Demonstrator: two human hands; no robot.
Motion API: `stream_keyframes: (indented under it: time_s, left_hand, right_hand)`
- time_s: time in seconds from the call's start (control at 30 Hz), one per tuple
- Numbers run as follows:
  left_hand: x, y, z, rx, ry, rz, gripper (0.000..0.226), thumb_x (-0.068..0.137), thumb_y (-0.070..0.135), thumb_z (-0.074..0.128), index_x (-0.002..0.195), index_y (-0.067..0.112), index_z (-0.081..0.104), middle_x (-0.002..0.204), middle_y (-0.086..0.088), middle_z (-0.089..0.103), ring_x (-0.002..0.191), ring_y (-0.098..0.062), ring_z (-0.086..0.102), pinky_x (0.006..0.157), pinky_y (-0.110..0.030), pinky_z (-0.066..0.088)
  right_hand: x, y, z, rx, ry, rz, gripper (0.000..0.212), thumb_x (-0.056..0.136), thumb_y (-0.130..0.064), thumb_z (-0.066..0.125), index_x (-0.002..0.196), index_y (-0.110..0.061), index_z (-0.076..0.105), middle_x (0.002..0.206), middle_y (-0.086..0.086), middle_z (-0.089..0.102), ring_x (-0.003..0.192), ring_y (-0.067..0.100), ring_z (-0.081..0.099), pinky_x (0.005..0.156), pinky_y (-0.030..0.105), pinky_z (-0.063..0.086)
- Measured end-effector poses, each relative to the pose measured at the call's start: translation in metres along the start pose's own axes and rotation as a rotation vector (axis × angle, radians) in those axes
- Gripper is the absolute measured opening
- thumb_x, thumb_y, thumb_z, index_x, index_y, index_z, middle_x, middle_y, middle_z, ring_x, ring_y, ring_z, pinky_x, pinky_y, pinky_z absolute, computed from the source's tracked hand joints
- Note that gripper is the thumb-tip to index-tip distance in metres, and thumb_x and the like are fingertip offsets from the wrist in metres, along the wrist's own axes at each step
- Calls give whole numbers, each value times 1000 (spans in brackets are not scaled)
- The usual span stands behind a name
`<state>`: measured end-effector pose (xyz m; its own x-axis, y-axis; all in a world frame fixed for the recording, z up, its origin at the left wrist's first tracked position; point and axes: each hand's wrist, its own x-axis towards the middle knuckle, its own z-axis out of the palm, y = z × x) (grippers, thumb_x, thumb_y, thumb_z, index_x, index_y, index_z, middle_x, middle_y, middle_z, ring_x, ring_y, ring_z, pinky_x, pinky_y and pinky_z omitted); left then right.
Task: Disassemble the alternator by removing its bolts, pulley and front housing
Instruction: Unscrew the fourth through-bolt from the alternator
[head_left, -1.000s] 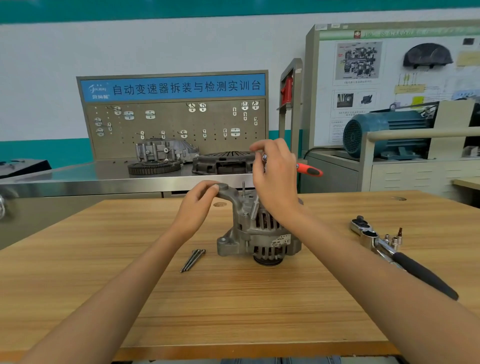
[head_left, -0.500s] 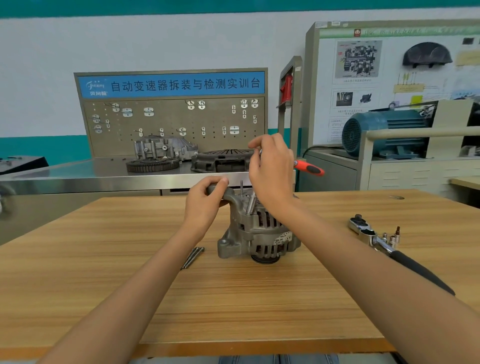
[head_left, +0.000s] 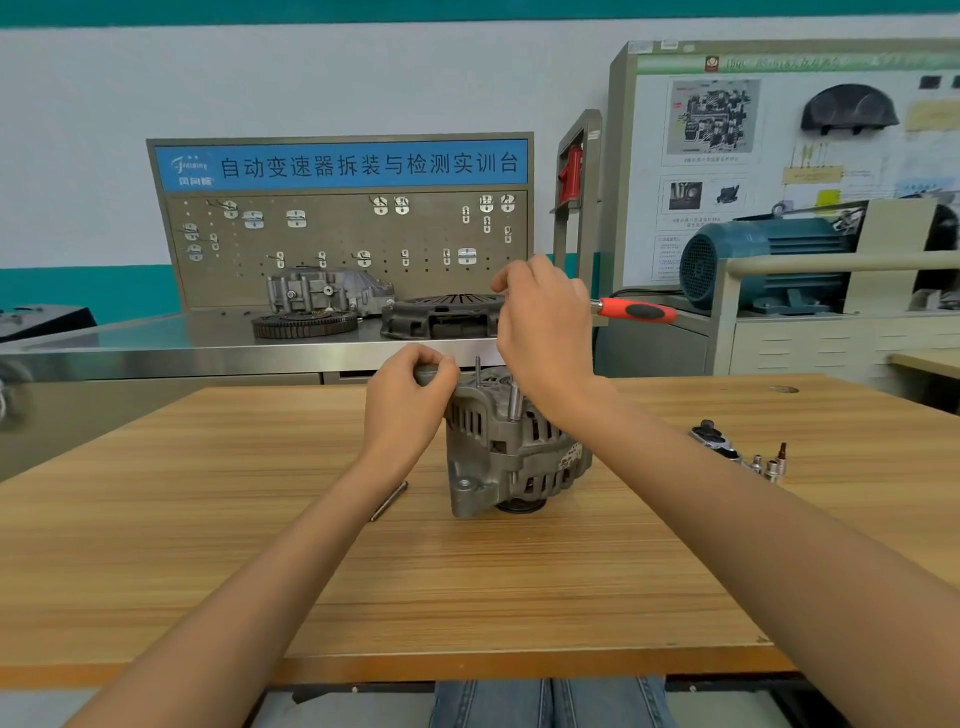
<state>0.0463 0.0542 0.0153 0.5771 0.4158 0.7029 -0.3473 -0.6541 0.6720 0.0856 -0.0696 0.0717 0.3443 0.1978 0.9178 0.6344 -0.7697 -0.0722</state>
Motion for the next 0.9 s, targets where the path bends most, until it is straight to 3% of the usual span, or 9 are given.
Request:
stream_keyframes:
  time_s: [0.17, 0.27, 0.37, 0.43, 0.53, 0.67, 0.73, 0.83, 0.9]
  left_hand:
    - [14, 15, -6, 158, -257, 77, 19, 87, 20, 51, 75, 13, 64, 72, 2, 63, 71, -11, 55, 60, -25, 40]
    - [26, 21, -15, 76, -422, 62, 19, 91, 19, 51, 91, 10, 67, 91, -5, 67, 88, -21, 61, 76, -35, 48]
    - [28, 24, -22, -27, -442, 129, 18, 92, 14, 50, 103, 22, 63, 100, 10, 65, 91, 4, 59, 72, -10, 45]
    - [27, 30, -23, -75, -539, 169, 19, 92, 12, 51, 98, 25, 63, 86, 19, 66, 78, 13, 58, 63, -4, 41]
    - [29, 39, -18, 60, -741, 211, 13, 89, 16, 57, 87, 18, 69, 80, 9, 71, 75, 1, 61, 67, -17, 45]
    - [36, 48, -22, -69, -843, 138, 19, 89, 8, 60, 80, 24, 66, 64, 21, 66, 59, 11, 58, 54, -2, 38]
    - [37, 48, -19, -2, -868, 158, 17, 87, 8, 64, 76, 21, 67, 61, 18, 65, 56, 9, 55, 54, -2, 37]
    - [34, 44, -14, 29, -846, 161, 9, 83, 10, 69, 74, 8, 70, 68, -2, 65, 61, -3, 53, 57, -9, 39]
    - [33, 43, -14, -20, -830, 148, 27, 82, 8, 69, 60, 23, 68, 56, 8, 61, 52, 1, 50, 51, -7, 36]
  right_hand:
    - [-2, -7, 3, -68, 14, -64, 23, 89, -1, 48, 108, -9, 59, 104, 7, 57, 93, 23, 51, 77, 27, 26]
    - [1, -6, 3, 58, 15, -48, 20, 90, -3, 48, 103, -9, 62, 102, 7, 59, 93, 22, 52, 80, 28, 28]
    - [-2, -2, 1, 238, 44, -14, 16, 90, -8, 52, 97, -10, 66, 96, 5, 61, 91, 19, 53, 81, 25, 27]
    - [-3, -3, -1, 325, 47, 6, 14, 89, -12, 53, 92, -9, 66, 91, 4, 61, 88, 17, 53, 81, 25, 27]
    - [-1, -7, -2, 426, 60, 70, 19, 89, -16, 54, 76, -6, 63, 80, 5, 57, 77, 16, 49, 79, 28, 29]
    - [1, -11, -2, 496, 56, 147, 28, 89, -16, 52, 68, -1, 61, 74, 7, 54, 72, 18, 47, 76, 26, 26]
    - [1, -14, -3, 548, 84, 182, 32, 87, -16, 48, 66, 4, 62, 72, 12, 55, 71, 22, 48, 75, 29, 27]
    - [2, -21, -5, 624, 123, 228, 39, 78, -20, 39, 59, 7, 60, 67, 19, 55, 68, 27, 48, 74, 31, 28]
    - [3, -25, -6, 668, 133, 232, 41, 76, -20, 38, 56, 9, 58, 64, 22, 55, 67, 30, 49, 77, 35, 32]
